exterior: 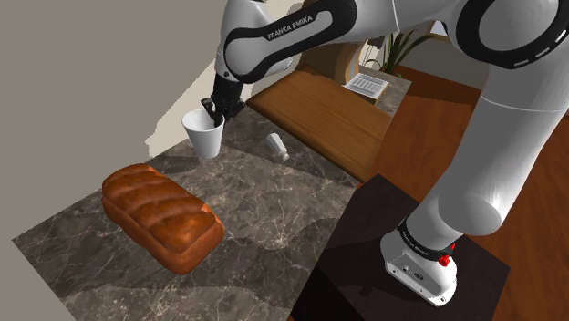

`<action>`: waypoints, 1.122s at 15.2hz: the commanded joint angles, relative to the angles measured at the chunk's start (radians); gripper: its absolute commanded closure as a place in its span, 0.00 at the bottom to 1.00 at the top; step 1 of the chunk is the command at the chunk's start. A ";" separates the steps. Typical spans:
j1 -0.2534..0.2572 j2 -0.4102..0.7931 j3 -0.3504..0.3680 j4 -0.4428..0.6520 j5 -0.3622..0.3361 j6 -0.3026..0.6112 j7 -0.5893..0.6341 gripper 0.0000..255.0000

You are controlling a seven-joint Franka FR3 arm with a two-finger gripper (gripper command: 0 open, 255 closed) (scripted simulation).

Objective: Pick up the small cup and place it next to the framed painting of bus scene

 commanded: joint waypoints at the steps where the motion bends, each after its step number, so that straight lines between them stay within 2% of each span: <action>1: -0.001 -0.009 0.001 0.013 0.001 -0.022 0.002 1.00; 17: -0.006 -0.075 0.003 0.148 0.009 -0.220 0.015 1.00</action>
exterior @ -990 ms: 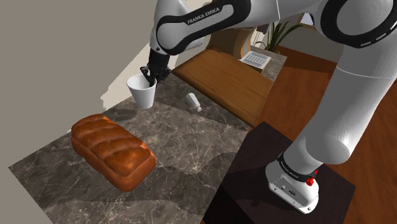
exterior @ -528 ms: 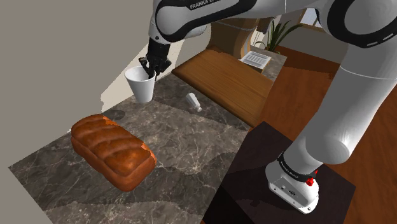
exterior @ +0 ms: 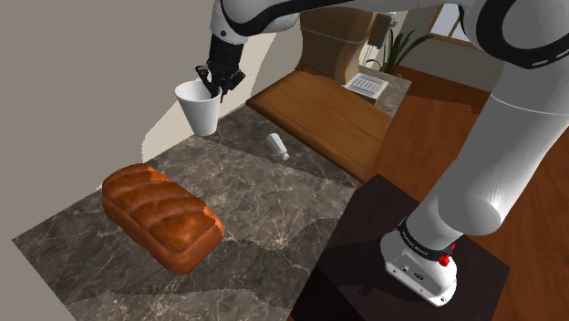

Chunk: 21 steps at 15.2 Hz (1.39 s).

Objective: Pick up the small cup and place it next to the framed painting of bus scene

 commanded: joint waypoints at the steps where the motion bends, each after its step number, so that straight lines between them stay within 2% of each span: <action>1: 0.000 -0.007 0.000 0.016 0.001 -0.023 0.002 1.00; 14: 0.000 -0.018 0.001 0.175 -0.004 -0.191 0.020 1.00; 21: -0.037 -0.321 -0.025 -0.177 0.101 -0.143 -0.072 1.00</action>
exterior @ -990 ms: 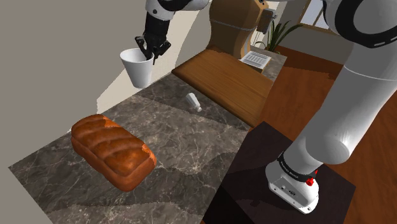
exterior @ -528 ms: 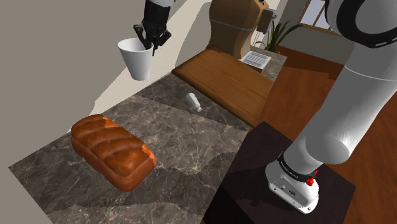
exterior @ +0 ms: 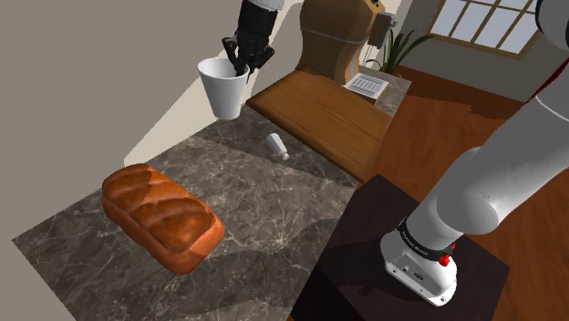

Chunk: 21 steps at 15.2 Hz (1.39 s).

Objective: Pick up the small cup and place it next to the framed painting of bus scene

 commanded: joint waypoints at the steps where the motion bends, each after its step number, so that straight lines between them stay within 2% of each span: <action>1: -0.003 -0.082 -0.010 -0.091 0.026 0.009 -0.024 1.00; 10: 0.006 -0.448 -0.085 -0.418 0.091 -0.046 -0.118 1.00; 19: 0.010 -0.822 -0.175 -0.650 0.075 -0.203 -0.173 1.00; 21: 0.011 -0.828 -0.172 -0.680 0.079 -0.180 -0.177 1.00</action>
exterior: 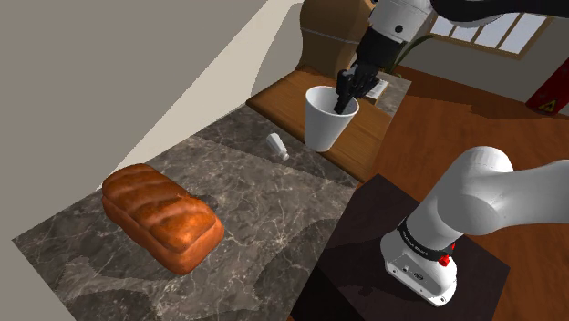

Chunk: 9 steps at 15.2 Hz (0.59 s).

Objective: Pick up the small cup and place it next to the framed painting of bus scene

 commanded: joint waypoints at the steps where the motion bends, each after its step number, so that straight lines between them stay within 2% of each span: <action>1: 0.002 -0.012 0.003 -0.031 0.004 0.019 -0.003 1.00; 9: 0.008 -0.023 0.014 -0.144 0.020 0.119 -0.020 1.00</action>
